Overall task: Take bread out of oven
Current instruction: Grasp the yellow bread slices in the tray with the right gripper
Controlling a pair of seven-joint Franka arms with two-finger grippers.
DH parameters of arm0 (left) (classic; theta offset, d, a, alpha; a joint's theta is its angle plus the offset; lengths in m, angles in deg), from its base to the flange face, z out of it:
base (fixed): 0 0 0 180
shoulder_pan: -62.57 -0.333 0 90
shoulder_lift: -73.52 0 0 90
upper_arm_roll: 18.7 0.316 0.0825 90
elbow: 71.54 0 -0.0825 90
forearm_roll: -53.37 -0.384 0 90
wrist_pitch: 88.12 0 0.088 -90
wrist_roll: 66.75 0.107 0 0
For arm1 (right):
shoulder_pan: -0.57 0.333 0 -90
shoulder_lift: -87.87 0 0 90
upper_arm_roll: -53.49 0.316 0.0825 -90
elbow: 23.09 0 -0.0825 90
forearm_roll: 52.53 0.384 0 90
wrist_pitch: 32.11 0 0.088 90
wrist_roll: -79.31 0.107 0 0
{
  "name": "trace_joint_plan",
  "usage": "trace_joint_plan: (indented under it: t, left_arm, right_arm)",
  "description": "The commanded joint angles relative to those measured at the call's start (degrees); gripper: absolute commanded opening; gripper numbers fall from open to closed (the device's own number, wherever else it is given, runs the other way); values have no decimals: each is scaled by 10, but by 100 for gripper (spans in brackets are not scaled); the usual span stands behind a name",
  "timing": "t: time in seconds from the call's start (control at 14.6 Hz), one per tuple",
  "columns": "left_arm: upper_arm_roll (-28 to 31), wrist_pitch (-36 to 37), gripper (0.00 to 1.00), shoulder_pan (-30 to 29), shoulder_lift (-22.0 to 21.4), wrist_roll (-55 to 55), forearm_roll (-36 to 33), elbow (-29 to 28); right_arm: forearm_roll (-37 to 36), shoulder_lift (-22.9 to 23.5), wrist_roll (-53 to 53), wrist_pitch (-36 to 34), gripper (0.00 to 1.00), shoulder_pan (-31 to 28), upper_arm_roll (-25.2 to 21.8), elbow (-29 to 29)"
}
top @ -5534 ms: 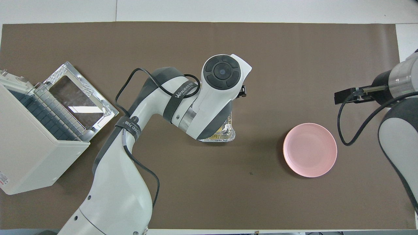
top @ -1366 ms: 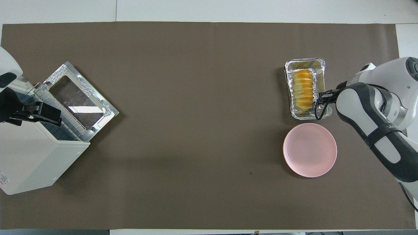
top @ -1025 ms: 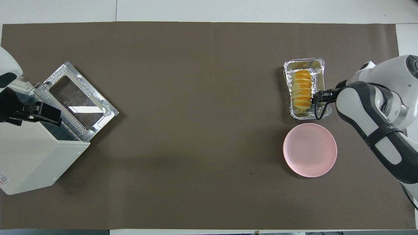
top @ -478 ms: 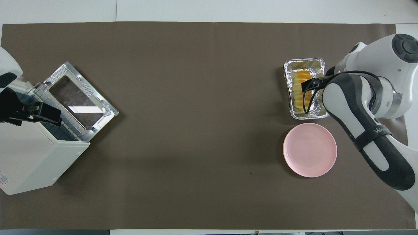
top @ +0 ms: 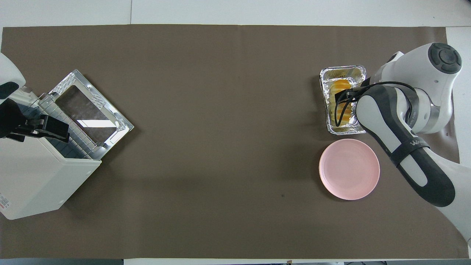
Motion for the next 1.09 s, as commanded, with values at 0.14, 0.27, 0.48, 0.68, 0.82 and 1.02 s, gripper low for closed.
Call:
trace_joint_plan:
  t: [0.14,0.27,0.48,0.68,0.82,1.02]
  left_arm:
    - [-4,1,100,-5,-12,2,-9,-10]
    - [-4,0,100,-5,-12,2,-8,-10]
    - [-4,0,100,-5,-12,2,-9,-10]
    - [-4,0,100,-4,-12,2,-8,-10]
    - [-4,0,100,-5,-12,2,-8,-10]
    - [-4,1,100,-5,-12,2,-9,-10]
  right_arm:
    - [-2,-2,25,50,100,0,4,34]
    - [-2,2,28,52,100,0,4,34]
    - [-1,8,42,54,92,11,5,35]
    - [0,7,51,65,66,15,5,45]
    - [0,6,45,65,28,13,5,45]
    - [-1,4,20,55,0,10,5,42]
